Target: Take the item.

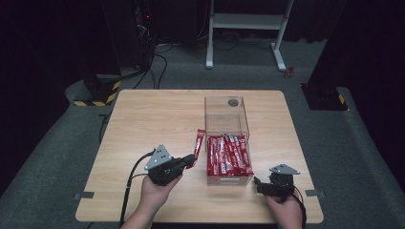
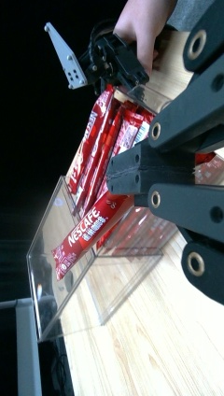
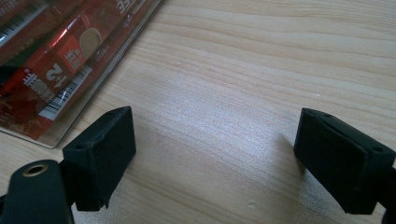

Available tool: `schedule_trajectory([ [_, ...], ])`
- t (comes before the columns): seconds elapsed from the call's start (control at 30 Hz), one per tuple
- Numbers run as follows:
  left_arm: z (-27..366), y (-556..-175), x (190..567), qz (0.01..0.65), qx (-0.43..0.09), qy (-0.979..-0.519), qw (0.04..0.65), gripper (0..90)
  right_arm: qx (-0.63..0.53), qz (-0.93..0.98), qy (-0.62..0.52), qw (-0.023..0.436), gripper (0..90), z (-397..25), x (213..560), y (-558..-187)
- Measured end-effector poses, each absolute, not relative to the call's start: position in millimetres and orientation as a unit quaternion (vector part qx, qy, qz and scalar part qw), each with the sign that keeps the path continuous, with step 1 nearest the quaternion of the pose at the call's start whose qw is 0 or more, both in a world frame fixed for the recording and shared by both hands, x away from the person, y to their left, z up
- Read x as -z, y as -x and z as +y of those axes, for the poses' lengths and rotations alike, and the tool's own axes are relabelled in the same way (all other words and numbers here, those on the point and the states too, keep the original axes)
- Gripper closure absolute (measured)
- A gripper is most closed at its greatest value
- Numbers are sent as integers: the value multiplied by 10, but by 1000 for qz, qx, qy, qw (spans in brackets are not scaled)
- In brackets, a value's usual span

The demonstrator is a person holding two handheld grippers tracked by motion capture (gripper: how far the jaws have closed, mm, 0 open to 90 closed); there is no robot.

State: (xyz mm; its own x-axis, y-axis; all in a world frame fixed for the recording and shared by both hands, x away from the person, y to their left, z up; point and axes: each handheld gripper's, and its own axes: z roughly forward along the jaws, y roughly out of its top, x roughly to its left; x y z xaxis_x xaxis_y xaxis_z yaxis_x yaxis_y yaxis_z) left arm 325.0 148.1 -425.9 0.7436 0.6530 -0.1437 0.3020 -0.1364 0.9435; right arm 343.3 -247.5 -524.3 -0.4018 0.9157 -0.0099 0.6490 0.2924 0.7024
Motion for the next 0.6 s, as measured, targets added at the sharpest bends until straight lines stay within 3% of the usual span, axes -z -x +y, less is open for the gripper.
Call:
schedule_trajectory([
  [0.6,1750,-3319,4281,355,-178,-719,571,900,-315,776,-504,212,125,-2475,5243,-3433],
])
